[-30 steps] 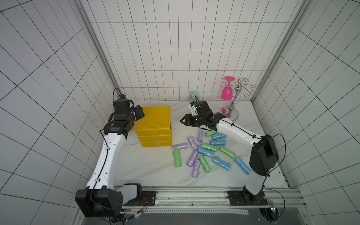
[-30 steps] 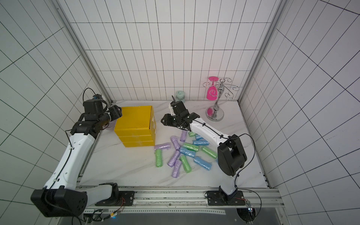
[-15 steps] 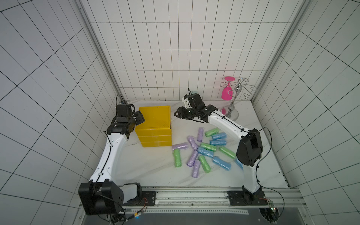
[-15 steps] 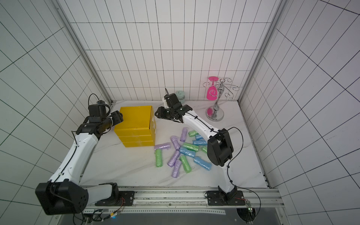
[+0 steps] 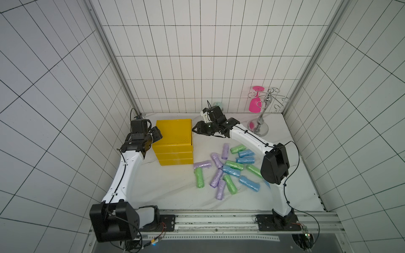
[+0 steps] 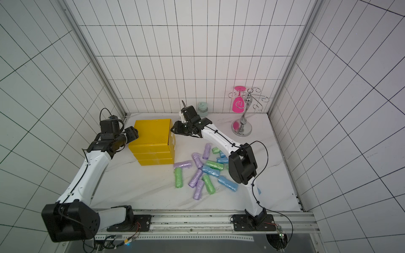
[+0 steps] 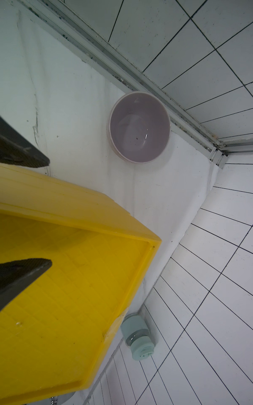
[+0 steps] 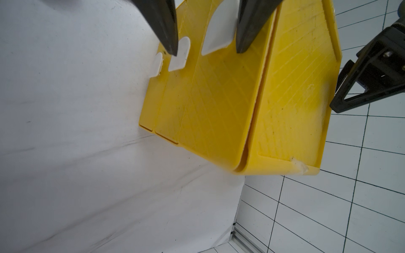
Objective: Sort the rolls of trash bags by color and place them into the drawer
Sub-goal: Open the drawer in the storage box.
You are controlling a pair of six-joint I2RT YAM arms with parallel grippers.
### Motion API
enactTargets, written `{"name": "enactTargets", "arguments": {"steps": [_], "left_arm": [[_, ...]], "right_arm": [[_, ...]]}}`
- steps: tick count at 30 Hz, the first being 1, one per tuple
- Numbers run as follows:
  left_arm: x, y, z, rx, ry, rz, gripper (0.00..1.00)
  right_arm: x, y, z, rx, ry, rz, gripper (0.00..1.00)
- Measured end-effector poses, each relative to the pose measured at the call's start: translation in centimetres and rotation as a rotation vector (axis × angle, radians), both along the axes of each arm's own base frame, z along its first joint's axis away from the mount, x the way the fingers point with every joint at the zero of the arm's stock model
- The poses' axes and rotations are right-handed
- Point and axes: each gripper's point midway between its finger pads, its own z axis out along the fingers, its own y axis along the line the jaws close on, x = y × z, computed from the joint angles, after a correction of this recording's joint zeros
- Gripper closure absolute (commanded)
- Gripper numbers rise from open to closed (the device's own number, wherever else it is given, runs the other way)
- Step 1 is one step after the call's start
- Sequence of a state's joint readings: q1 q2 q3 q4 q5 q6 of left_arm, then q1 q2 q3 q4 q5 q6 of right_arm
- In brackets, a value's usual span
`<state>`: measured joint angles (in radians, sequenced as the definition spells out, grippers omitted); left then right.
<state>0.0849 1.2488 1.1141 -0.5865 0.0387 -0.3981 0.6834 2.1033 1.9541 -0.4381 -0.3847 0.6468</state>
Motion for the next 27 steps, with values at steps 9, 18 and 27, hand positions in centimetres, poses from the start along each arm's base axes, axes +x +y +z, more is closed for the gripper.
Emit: {"name": "enactTargets", "arguments": {"steps": [9, 18, 27], "left_arm": [[-0.1, 0.5, -0.6, -0.021, 0.009, 0.026, 0.35], [-0.1, 1.3, -0.7, -0.033, 0.002, 0.055, 0.35], [0.0, 1.6, -0.7, -0.047, -0.005, 0.063, 0.35]], "right_arm": [[0.1, 0.2, 0.6, 0.009, -0.026, 0.003, 0.96], [0.4, -2.1, 0.8, -0.026, -0.025, -0.042, 1.00], [1.4, -8.7, 1.1, -0.071, -0.011, -0.130, 1.00]]}}
